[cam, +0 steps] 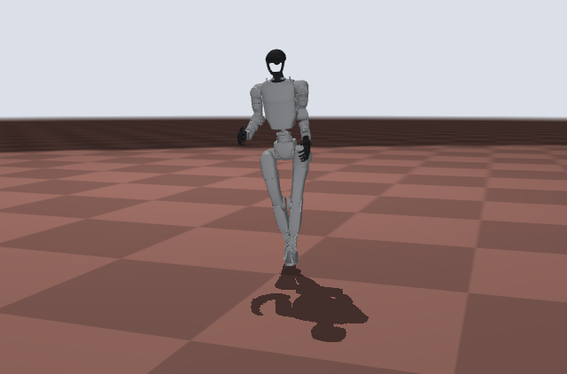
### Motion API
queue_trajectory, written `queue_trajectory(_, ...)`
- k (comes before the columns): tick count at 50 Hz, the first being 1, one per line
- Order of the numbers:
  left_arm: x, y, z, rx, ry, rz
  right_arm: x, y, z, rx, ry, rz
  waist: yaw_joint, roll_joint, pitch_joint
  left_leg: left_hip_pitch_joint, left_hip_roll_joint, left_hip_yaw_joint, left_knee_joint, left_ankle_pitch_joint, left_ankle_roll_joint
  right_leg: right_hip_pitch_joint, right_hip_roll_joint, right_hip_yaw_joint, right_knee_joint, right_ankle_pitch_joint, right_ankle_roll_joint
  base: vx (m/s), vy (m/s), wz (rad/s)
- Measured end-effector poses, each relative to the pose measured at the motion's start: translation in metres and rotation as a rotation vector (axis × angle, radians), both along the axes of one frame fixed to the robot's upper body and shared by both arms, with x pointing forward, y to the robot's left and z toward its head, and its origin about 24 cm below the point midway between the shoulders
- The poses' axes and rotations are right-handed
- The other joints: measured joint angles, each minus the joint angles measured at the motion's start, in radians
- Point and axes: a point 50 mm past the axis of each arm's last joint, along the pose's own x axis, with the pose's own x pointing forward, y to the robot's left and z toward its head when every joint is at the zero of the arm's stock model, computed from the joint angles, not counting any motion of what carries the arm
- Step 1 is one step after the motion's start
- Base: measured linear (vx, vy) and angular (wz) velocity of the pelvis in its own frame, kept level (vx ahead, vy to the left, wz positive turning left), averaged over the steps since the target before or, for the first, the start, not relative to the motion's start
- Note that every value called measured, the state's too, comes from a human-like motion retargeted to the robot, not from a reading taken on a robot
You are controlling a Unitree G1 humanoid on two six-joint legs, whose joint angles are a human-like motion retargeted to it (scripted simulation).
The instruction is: Walk run
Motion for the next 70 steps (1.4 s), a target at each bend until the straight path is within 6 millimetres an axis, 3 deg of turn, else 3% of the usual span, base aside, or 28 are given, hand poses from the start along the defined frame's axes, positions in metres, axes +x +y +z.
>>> queue_trajectory(3, 0.015, 0.006, 0.014, 0.032, -0.074, -0.008, -0.020, -0.006, -0.006, -0.083, 0.043, -0.025, 0.040, -0.029, -0.005, 0.050, -0.045, -0.065, -0.315, -0.084, -0.032, 0.102, -0.009, -0.077, -0.001, 0.247, 0.061, 1.62, -0.22, 0.09)
queue_trajectory(5, 0.030, 0.008, 0.025, 0.065, -0.125, -0.022, -0.033, -0.005, -0.013, -0.103, 0.079, -0.037, 0.034, -0.054, 0.011, 0.103, -0.069, -0.067, -0.357, 0.014, 0.010, 0.109, -0.011, -0.057, 0.185, 0.322, 0.151, 1.58, -0.35, 0.45)
queue_trajectory(7, 0.048, 0.011, 0.038, 0.104, -0.189, -0.044, -0.043, -0.001, -0.022, -0.131, 0.121, -0.023, -0.038, -0.089, 0.013, 0.158, -0.112, -0.001, -0.235, -0.081, 0.065, 0.042, -0.008, -0.108, 0.497, 0.322, 0.220, 1.86, -0.46, 1.36)
queue_trajectory(8, 0.053, 0.010, 0.042, 0.118, -0.213, -0.052, -0.052, 0.002, -0.030, -0.158, 0.159, -0.005, -0.077, -0.096, 0.012, 0.170, -0.160, -0.076, -0.150, -0.129, 0.065, 0.017, -0.010, -0.154, 0.635, 0.322, 0.217, 1.94, -0.26, 1.04)
queue_trajectory(10, 0.081, 0.013, 0.058, 0.132, -0.325, -0.019, -0.063, 0.010, -0.044, -0.217, 0.224, 0.042, -0.132, -0.021, 0.002, 0.160, -0.133, -0.260, -0.046, -0.212, 0.008, -0.057, 0.070, -0.182, 0.684, 0.322, 0.151, 1.52, -0.23, 0.07)
queue_trajectory(13, 0.132, 0.002, 0.085, 0.020, -0.516, -0.074, -0.085, 0.011, -0.060, -0.198, 0.324, 0.028, -0.125, 0.053, -0.004, 0.278, 0.022, -0.138, -0.023, -0.307, -0.014, -0.214, 0.119, -0.160, 0.750, 0.110, 0.136, 1.28, -0.31, -0.15)
queue_trajectory(15, 0.155, -0.010, 0.108, -0.042, -0.628, -0.165, -0.104, 0.009, -0.063, -0.142, 0.375, 0.035, -0.127, 0.056, -0.002, 0.358, 0.024, -0.136, -0.058, -0.314, -0.040, -0.312, 0.105, -0.125, 0.729, -0.049, 0.114, 1.48, -0.38, 0.06)
queue_trajectory(20, 0.170, -0.012, 0.147, 0.004, -0.773, -0.285, -0.139, -0.020, -0.052, -0.147, 0.424, 0.005, -0.268, 0.109, -0.031, 0.606, -0.019, -0.166, -0.291, -0.069, -0.131, -0.496, 0.009, -0.134, 0.344, -0.165, 0.101, 1.51, -0.28, 0.72)
queue_trajectory(22, 0.164, -0.010, 0.149, 0.032, -0.777, -0.300, -0.141, -0.027, -0.045, -0.166, 0.406, -0.016, -0.315, 0.129, -0.038, 0.695, -0.018, -0.147, -0.347, 0.117, -0.183, -0.507, -0.005, -0.120, 0.149, -0.211, 0.097, 1.44, -0.28, 0.47)
queue_trajectory(25, 0.152, -0.004, 0.143, 0.077, -0.734, -0.300, -0.129, -0.027, -0.037, -0.165, 0.345, -0.042, -0.355, 0.155, -0.039, 0.793, 0.000, -0.126, -0.346, 0.389, -0.279, -0.486, -0.041, -0.163, -0.030, -0.293, 0.173, 1.51, -0.36, -0.04)
queue_trajectory(28, 0.137, 0.004, 0.128, 0.130, -0.651, -0.298, -0.101, -0.017, -0.026, -0.135, 0.233, -0.080, -0.341, 0.147, -0.025, 0.773, -0.050, -0.179, -0.091, 0.571, -0.438, -0.443, -0.018, -0.194, 0.059, -0.147, -0.005, 1.66, -0.40, -0.85)
queue_trajectory(29, 0.127, 0.008, 0.118, 0.152, -0.603, -0.304, -0.093, -0.013, -0.022, -0.120, 0.197, -0.094, -0.318, 0.165, -0.021, 0.734, -0.035, -0.167, 0.068, 0.582, -0.457, -0.423, 0.060, -0.124, 0.122, -0.176, -0.046, 1.75, -0.44, -1.55)
queue_trajectory(30, 0.114, 0.012, 0.105, 0.174, -0.545, -0.313, -0.085, -0.008, -0.019, -0.104, 0.164, -0.108, -0.288, 0.190, -0.018, 0.690, -0.004, -0.135, 0.240, 0.582, -0.458, -0.403, 0.171, -0.001, 0.192, -0.234, -0.081, 1.52, -0.39, -0.42)
queue_trajectory(32, 0.092, 0.009, 0.078, 0.161, -0.429, -0.358, -0.058, -0.017, -0.008, -0.074, 0.040, -0.209, -0.314, 0.178, -0.047, 0.551, 0.012, -0.184, 0.401, 0.517, -0.385, -0.419, 0.059, -0.078, 0.282, -0.315, -0.053, 1.35, -0.33, 0.87)
queue_trajectory(36, 0.046, -0.010, 0.045, -0.103, -0.274, -0.261, -0.009, -0.006, 0.017, 0.149, -0.157, -0.212, -0.204, 0.124, -0.075, 0.267, -0.011, -0.147, 0.533, 0.217, -0.215, -0.261, 0.078, 0.033, 0.235, -0.362, -0.092, 1.47, -0.17, -1.02)
queue_trajectory(40, 0.009, 0.003, 0.034, -0.196, -0.201, -0.095, 0.006, -0.008, 0.044, 0.291, -0.286, -0.141, -0.080, 0.045, -0.067, 0.065, 0.010, -0.078, 0.282, 0.077, -0.066, -0.102, 0.038, 0.034, 0.117, -0.184, -0.072, 1.43, -0.14, -0.67)
queue_trajectory(43, 0.001, 0.019, 0.034, -0.127, -0.185, -0.017, -0.001, -0.010, 0.054, 0.219, -0.300, -0.048, 0.018, -0.010, -0.061, 0.055, -0.047, -0.089, -0.119, 0.036, -0.026, 0.033, 0.027, 0.009, 0.023, 0.059, -0.023, 1.38, -0.23, -0.72)
queue_trajectory(45, 0.005, 0.023, 0.037, -0.097, -0.199, -0.005, -0.008, -0.012, 0.054, 0.128, -0.271, -0.012, 0.059, -0.044, -0.050, 0.078, -0.058, -0.071, -0.317, -0.044, -0.078, 0.106, -0.001, -0.054, 0.011, 0.220, 0.025, 1.54, -0.20, -0.11)
queue_trajectory(47, 0.020, 0.023, 0.043, -0.077, -0.236, -0.029, -0.015, -0.010, 0.050, 0.036, -0.231, -0.004, 0.033, -0.056, -0.029, 0.129, -0.049, -0.030, -0.385, -0.020, -0.108, 0.138, 0.022, -0.041, 0.120, 0.322, 0.103, 1.44, -0.25, 0.84)
queue_trajectory(48, 0.028, 0.022, 0.047, -0.069, -0.262, -0.045, -0.019, -0.009, 0.046, -0.001, -0.208, -0.002, 0.014, -0.073, -0.009, 0.154, -0.077, -0.017, -0.362, 0.064, -0.048, 0.124, 0.012, -0.049, 0.268, 0.322, 0.161, 1.59, -0.37, 1.29)
queue_trajectory(50, 0.047, 0.023, 0.058, -0.030, -0.318, -0.069, -0.027, -0.002, 0.035, -0.045, -0.150, 0.007, -0.056, -0.127, -0.010, 0.185, -0.131, 0.076, -0.244, -0.039, 0.065, 0.060, -0.002, -0.083, 0.554, 0.322, 0.266, 1.79, -0.50, 1.46)
queue_trajectory(52, 0.060, 0.023, 0.067, 0.058, -0.365, -0.084, -0.046, 0.011, 0.007, -0.054, -0.021, 0.016, -0.110, -0.113, -0.027, 0.178, -0.207, -0.178, -0.082, -0.166, 0.027, 0.003, 0.040, -0.142, 0.721, 0.322, 0.272, 1.82, -0.38, 0.71)
queue_trajectory(55, 0.110, 0.031, 0.101, 0.159, -0.572, -0.022, -0.071, 0.028, -0.029, -0.017, 0.166, 0.043, -0.129, 0.001, -0.027, 0.238, -0.005, -0.144, -0.019, -0.274, -0.021, -0.159, 0.141, -0.147, 0.771, 0.200, 0.207, 1.30, -0.44, -0.27)
queue_trajectory(57, 0.137, 0.015, 0.126, 0.097, -0.706, -0.017, -0.101, 0.026, -0.044, 0.005, 0.287, 0.033, -0.132, 0.020, -0.029, 0.329, 0.037, -0.121, -0.059, -0.298, -0.051, -0.261, 0.120, -0.158, 0.769, 0.038, 0.164, 1.37, -0.44, 0.02)
queue_trajectory(60, 0.159, 0.003, 0.161, 0.005, -0.868, -0.018, -0.144, 0.015, -0.056, -0.004, 0.441, -0.006, -0.173, 0.047, -0.027, 0.468, 0.027, -0.147, -0.188, -0.238, -0.098, -0.399, 0.037, -0.175, 0.646, -0.115, 0.147, 1.41, -0.42, 0.42)
queue_trajectory(64, 0.160, 0.004, 0.183, -0.014, -0.959, -0.086, -0.172, -0.005, -0.052, -0.044, 0.496, -0.060, -0.306, 0.095, -0.047, 0.649, 0.025, -0.151, -0.346, 0.057, -0.199, -0.488, -0.043, -0.172, 0.264, -0.192, 0.132, 1.41, -0.35, 0.91)
queue_trajectory(67, 0.152, 0.011, 0.178, 0.032, -0.915, -0.139, -0.165, -0.014, -0.045, -0.053, 0.432, -0.116, -0.370, 0.131, -0.057, 0.744, 0.064, -0.124, -0.358, 0.324, -0.286, -0.481, -0.056, -0.111, 0.041, -0.250, 0.121, 1.38, -0.42, 0.35)
queue_trajectory(70, 0.141, 0.019, 0.160, 0.070, -0.814, -0.179, -0.132, -0.012, -0.034, -0.056, 0.304, -0.158, -0.361, 0.127, -0.047, 0.759, 0.044, -0.154, -0.188, 0.547, -0.394, -0.452, -0.089, -0.188, 0.081, -0.170, -0.039, 1.45, -0.51, -0.55)
